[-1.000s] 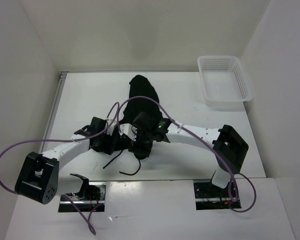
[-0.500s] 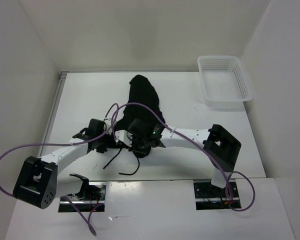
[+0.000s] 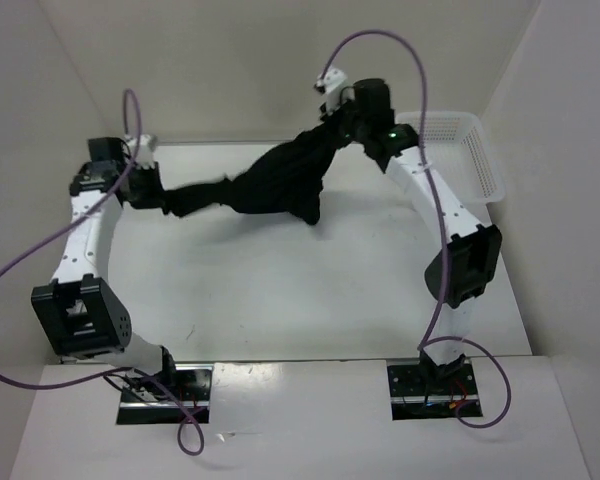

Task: Fold and stack the shorts
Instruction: Move the shorts to the center of the board

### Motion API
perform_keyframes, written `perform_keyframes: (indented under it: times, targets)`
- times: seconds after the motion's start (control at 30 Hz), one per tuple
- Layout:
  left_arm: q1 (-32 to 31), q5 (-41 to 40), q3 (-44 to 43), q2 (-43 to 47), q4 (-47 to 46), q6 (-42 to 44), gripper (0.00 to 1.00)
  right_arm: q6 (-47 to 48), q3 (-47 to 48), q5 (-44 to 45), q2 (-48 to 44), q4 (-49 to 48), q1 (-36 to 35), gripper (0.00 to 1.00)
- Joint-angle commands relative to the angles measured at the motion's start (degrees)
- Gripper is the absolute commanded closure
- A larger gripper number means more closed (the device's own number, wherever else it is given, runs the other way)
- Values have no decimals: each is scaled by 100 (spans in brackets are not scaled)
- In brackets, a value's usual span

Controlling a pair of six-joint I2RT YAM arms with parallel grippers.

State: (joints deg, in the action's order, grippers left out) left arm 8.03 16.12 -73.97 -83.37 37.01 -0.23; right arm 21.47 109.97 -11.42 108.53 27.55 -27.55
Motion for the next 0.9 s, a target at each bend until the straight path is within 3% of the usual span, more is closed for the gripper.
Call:
perform_keyframes:
  times: [0.0, 0.03, 0.1, 0.33, 0.53, 0.77, 0.87]
  targets:
    - [812, 943, -1133, -773, 1322, 23, 100, -47, 561, 106, -331, 128, 162, 100]
    - [1145, 1363, -1650, -960, 1552, 23, 100, -47, 395, 27, -654, 76, 162, 100]
    - [1332, 1665, -1848, -1381, 2079, 23, 100, 84, -430, -140, -1034, 75, 162, 100]
    - [999, 1552, -260, -1375, 2293, 23, 100, 419, -3601, -271, -2467, -40, 162, 100]
    - [375, 789, 997, -1120, 2293, 23, 100, 612, -5351, -897, -3302, 286, 162, 100]
    - [-29, 216, 1307, -1655, 2232, 23, 100, 640, -6128, -1029, -3699, 234, 162, 100]
    - [-30, 417, 746, -1927, 2397, 23, 100, 437, -5848, -575, -3620, -178, 162, 100]
